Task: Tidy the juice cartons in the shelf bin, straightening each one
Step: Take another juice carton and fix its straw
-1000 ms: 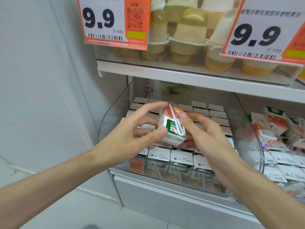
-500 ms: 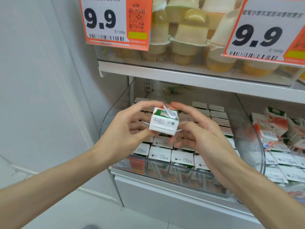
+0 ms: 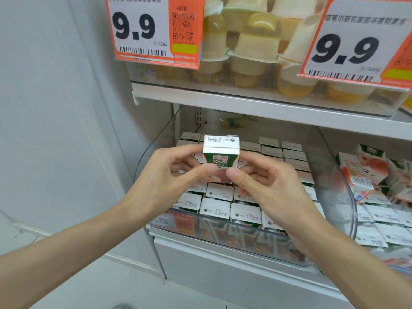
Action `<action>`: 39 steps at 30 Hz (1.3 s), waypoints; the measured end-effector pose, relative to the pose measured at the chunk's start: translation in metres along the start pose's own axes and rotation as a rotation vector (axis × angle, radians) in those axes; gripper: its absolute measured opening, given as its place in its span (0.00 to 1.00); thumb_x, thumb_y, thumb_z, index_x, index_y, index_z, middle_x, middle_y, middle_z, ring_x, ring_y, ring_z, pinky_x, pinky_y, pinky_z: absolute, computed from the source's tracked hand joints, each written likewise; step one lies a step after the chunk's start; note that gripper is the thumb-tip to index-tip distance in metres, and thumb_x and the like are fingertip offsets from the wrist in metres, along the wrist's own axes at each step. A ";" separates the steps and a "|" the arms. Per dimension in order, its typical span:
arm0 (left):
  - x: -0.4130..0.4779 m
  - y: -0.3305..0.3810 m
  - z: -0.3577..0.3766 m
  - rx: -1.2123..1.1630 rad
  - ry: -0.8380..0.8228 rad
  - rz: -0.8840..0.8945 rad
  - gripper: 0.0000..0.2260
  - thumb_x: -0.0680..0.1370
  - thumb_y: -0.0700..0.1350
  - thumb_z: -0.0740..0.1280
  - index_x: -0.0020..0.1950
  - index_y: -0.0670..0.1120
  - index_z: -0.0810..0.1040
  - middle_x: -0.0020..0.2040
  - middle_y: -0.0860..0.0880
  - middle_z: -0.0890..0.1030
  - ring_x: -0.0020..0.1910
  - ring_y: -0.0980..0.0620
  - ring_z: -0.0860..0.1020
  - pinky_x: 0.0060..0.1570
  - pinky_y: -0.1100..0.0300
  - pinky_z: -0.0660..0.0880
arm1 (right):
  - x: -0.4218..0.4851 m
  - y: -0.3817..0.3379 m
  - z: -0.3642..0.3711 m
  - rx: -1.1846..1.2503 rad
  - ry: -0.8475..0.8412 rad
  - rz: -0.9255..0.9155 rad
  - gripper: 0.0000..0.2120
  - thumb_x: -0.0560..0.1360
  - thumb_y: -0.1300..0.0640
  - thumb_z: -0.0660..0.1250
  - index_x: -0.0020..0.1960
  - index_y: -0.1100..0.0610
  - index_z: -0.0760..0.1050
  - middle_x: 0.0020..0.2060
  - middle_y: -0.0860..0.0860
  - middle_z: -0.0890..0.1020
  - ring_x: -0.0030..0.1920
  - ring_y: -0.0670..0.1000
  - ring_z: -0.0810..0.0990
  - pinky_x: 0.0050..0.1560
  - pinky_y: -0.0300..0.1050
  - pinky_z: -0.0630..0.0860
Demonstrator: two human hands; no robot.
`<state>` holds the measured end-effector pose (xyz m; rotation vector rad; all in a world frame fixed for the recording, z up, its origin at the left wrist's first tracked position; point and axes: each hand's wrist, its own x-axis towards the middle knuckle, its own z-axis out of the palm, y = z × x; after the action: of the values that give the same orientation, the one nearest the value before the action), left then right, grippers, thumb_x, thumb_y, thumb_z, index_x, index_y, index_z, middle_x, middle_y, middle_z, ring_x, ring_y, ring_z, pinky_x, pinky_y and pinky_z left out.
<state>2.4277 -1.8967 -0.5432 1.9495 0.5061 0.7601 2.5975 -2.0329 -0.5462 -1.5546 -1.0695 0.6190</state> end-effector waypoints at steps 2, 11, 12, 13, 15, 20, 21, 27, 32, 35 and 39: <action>0.000 -0.001 -0.001 0.014 0.024 0.005 0.18 0.74 0.56 0.74 0.64 0.59 0.85 0.47 0.50 0.85 0.49 0.55 0.84 0.51 0.56 0.84 | 0.001 0.001 0.000 -0.063 0.002 -0.013 0.18 0.75 0.42 0.74 0.64 0.37 0.82 0.52 0.46 0.87 0.53 0.47 0.85 0.58 0.55 0.83; -0.003 0.006 0.000 -0.130 0.025 -0.034 0.17 0.61 0.47 0.83 0.41 0.44 0.79 0.50 0.55 0.89 0.51 0.54 0.88 0.49 0.61 0.84 | -0.002 0.000 0.006 0.087 -0.027 -0.045 0.13 0.80 0.58 0.71 0.62 0.48 0.85 0.54 0.40 0.88 0.58 0.42 0.86 0.65 0.44 0.81; -0.004 0.007 0.000 -0.136 0.018 -0.031 0.20 0.60 0.46 0.83 0.40 0.43 0.75 0.49 0.54 0.89 0.50 0.54 0.88 0.46 0.62 0.83 | -0.003 0.000 0.007 0.125 -0.025 -0.036 0.13 0.79 0.60 0.71 0.61 0.49 0.85 0.54 0.40 0.88 0.57 0.41 0.86 0.64 0.42 0.81; -0.005 0.008 0.000 -0.142 0.011 -0.024 0.21 0.60 0.46 0.83 0.40 0.43 0.73 0.50 0.54 0.89 0.50 0.53 0.88 0.45 0.62 0.83 | -0.003 0.001 0.007 0.151 -0.019 -0.027 0.13 0.79 0.61 0.71 0.60 0.49 0.85 0.54 0.40 0.88 0.57 0.41 0.86 0.64 0.41 0.80; -0.005 0.008 0.000 -0.134 -0.023 -0.004 0.23 0.61 0.46 0.85 0.40 0.42 0.73 0.54 0.54 0.88 0.52 0.53 0.87 0.46 0.61 0.83 | -0.002 0.002 0.007 0.180 -0.004 -0.004 0.13 0.79 0.61 0.72 0.61 0.50 0.86 0.55 0.41 0.88 0.58 0.42 0.86 0.63 0.42 0.81; -0.006 0.009 0.001 -0.108 -0.122 -0.011 0.25 0.65 0.44 0.82 0.47 0.30 0.73 0.51 0.54 0.87 0.49 0.54 0.87 0.49 0.59 0.84 | -0.001 0.001 0.007 0.240 0.004 0.054 0.12 0.78 0.61 0.71 0.59 0.51 0.86 0.53 0.44 0.89 0.52 0.44 0.88 0.53 0.39 0.84; -0.006 0.010 0.001 -0.123 -0.134 -0.023 0.24 0.65 0.43 0.81 0.48 0.30 0.73 0.52 0.52 0.87 0.51 0.52 0.87 0.49 0.57 0.85 | -0.001 0.001 0.006 0.257 0.009 0.063 0.11 0.78 0.61 0.72 0.58 0.51 0.86 0.53 0.45 0.89 0.52 0.45 0.88 0.51 0.38 0.83; -0.007 0.010 0.002 -0.117 -0.079 -0.050 0.20 0.66 0.42 0.82 0.46 0.34 0.75 0.53 0.48 0.88 0.52 0.49 0.88 0.51 0.53 0.86 | -0.001 0.000 0.003 0.255 0.056 0.087 0.11 0.74 0.54 0.76 0.53 0.57 0.85 0.50 0.51 0.89 0.50 0.51 0.89 0.54 0.45 0.85; -0.005 0.011 0.002 -0.237 0.030 -0.093 0.17 0.70 0.44 0.78 0.46 0.37 0.73 0.54 0.47 0.89 0.47 0.43 0.89 0.47 0.50 0.86 | -0.005 -0.010 0.005 0.217 -0.046 0.099 0.13 0.78 0.47 0.73 0.58 0.52 0.84 0.55 0.47 0.89 0.56 0.49 0.88 0.62 0.50 0.82; -0.002 0.009 0.000 -0.240 0.032 -0.098 0.17 0.72 0.46 0.76 0.48 0.38 0.73 0.55 0.48 0.89 0.48 0.43 0.89 0.43 0.54 0.86 | -0.006 -0.013 0.007 0.185 -0.055 0.091 0.14 0.77 0.47 0.74 0.60 0.51 0.83 0.56 0.45 0.88 0.56 0.46 0.87 0.61 0.51 0.84; -0.002 0.006 0.001 -0.223 -0.021 -0.098 0.11 0.79 0.47 0.69 0.56 0.41 0.74 0.56 0.48 0.88 0.49 0.44 0.88 0.44 0.55 0.85 | -0.003 -0.011 0.007 0.193 -0.021 0.128 0.13 0.77 0.46 0.74 0.59 0.49 0.84 0.53 0.47 0.89 0.54 0.49 0.88 0.64 0.54 0.82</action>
<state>2.4270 -1.9015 -0.5390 1.7119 0.4786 0.7021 2.5872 -2.0324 -0.5383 -1.4581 -0.9022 0.8042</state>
